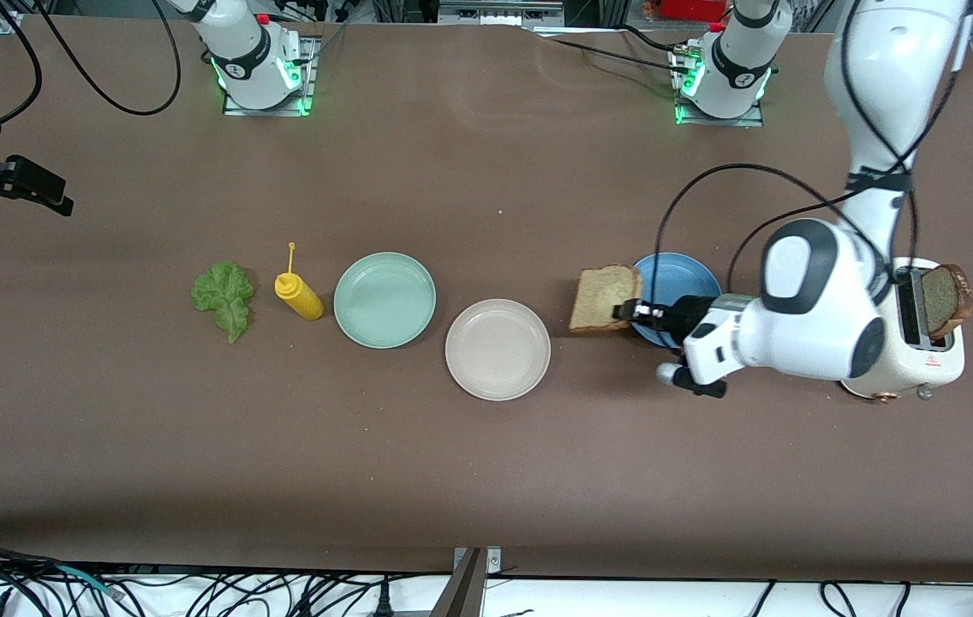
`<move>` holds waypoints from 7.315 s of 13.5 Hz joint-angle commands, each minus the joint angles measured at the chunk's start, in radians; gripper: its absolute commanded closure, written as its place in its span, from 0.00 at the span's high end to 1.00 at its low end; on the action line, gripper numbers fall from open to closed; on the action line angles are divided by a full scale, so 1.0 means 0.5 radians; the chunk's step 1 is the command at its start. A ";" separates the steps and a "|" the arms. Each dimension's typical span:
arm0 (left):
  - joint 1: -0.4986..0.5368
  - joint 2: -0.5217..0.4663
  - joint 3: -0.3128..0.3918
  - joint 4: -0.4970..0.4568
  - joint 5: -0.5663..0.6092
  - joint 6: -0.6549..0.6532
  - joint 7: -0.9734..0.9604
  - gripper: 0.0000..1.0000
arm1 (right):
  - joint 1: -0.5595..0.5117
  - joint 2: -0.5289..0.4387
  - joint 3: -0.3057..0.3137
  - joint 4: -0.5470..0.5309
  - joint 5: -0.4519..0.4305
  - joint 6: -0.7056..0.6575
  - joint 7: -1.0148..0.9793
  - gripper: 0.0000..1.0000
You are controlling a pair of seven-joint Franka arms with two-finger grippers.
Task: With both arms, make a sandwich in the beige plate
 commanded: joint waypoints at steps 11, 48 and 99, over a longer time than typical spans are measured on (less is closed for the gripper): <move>-0.440 0.360 0.020 0.103 -0.503 0.828 -0.243 0.00 | 0.002 0.017 0.000 -0.014 -0.011 -0.026 0.019 1.00; 0.109 -0.296 0.397 0.072 1.042 -0.243 -0.329 0.99 | -0.001 0.198 0.003 -0.763 0.159 0.907 -0.584 1.00; 0.272 -1.011 0.358 0.094 1.380 -0.654 -0.102 1.00 | 0.072 1.214 0.021 -0.282 2.502 0.287 -4.262 0.00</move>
